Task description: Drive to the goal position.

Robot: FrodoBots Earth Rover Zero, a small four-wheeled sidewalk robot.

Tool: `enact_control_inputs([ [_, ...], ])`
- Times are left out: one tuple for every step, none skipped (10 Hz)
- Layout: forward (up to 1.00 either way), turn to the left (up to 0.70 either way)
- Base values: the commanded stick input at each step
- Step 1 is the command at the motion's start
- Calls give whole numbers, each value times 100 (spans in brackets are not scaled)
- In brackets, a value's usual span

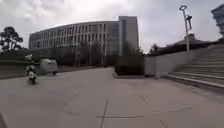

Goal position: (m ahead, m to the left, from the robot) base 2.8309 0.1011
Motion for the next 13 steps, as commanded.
enact_control_inputs([
  [70,5],
  [70,3],
  [70,3],
  [70,2],
  [70,2],
  [70,2],
  [70,2],
  [70,2],
  [70,2],
  [70,2],
  [70,2],
  [70,2],
  [70,2],
])
